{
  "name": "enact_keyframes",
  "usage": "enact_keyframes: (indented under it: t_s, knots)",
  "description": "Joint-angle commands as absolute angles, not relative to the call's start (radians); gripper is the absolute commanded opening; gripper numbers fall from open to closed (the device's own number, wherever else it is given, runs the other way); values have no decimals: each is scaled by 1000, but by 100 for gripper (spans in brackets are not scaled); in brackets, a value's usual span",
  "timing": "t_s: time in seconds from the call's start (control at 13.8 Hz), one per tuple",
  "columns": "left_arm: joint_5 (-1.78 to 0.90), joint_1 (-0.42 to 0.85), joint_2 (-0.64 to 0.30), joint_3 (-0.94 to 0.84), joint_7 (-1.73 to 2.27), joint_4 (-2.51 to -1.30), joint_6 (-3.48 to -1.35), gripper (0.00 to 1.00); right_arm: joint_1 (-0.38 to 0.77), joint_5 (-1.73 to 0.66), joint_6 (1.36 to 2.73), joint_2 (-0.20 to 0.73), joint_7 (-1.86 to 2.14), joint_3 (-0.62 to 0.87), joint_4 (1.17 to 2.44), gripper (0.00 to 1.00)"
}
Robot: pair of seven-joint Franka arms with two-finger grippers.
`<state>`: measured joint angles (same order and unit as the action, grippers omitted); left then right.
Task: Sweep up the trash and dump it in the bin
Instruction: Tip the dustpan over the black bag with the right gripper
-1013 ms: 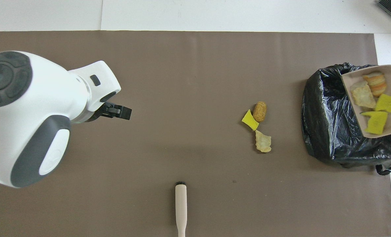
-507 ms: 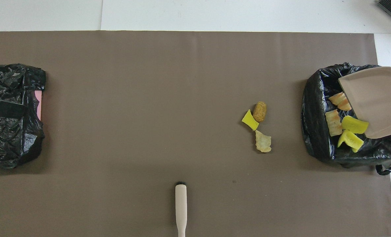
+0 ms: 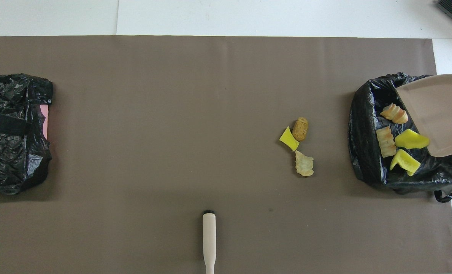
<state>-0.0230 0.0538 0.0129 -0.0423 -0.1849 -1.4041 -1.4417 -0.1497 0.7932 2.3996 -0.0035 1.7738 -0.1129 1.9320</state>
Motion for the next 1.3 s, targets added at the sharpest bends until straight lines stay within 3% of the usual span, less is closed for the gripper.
enact_keyframes:
  t_s: [0.0,0.36,0.8,1.23]
  knots:
    - [-63,14,23,-51,-184,-1384,-1410,100,-155,834,2422,-32,1759,-112,1951,0]
    - [-49,12,58,-51,-183,-1439,-1411,100,-156,815,2376,-118,1830,-109,1927,0]
    - [-18,25,87,-54,-181,-1485,-1431,100,-137,519,2087,-179,1758,-80,1910,0]
    - [-18,25,97,-55,-179,-1496,-1436,100,21,405,1944,-190,1355,-66,1965,0]
